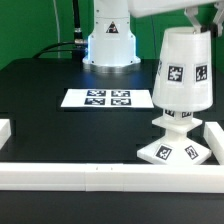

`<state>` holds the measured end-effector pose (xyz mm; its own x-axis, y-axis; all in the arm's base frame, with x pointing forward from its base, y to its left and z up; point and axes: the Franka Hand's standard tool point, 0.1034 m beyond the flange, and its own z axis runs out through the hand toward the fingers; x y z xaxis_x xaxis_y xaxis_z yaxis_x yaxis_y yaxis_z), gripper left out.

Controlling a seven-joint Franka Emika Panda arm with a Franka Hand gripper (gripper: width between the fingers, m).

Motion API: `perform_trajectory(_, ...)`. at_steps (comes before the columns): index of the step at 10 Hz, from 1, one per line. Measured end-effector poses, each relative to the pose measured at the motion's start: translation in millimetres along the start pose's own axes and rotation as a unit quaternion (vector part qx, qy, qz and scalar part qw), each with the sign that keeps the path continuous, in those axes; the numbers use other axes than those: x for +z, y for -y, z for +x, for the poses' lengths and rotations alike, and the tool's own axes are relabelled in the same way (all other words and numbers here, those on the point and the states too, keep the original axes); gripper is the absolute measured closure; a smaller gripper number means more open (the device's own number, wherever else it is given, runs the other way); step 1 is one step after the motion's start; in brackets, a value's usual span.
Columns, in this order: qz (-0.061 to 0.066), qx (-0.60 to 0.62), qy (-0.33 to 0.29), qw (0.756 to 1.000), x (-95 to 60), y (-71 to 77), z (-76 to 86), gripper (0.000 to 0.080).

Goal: Assemble lamp

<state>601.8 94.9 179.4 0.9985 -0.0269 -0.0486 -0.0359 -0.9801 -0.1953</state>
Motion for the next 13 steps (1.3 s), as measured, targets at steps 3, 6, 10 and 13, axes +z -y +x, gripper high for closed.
perform_trajectory(3,-0.001,-0.006,0.009,1.000,15.5,-3.5,-0.2,0.0755)
perform_trajectory(6,-0.001,-0.004,0.011,1.000,16.9,-5.4,-0.5,0.0689)
perform_trajectory(10,-0.001,0.017,0.010,1.000,9.3,-3.8,-2.8,0.0176)
perform_trajectory(13,-0.016,0.063,0.008,0.998,-11.8,10.4,-14.6,0.0104)
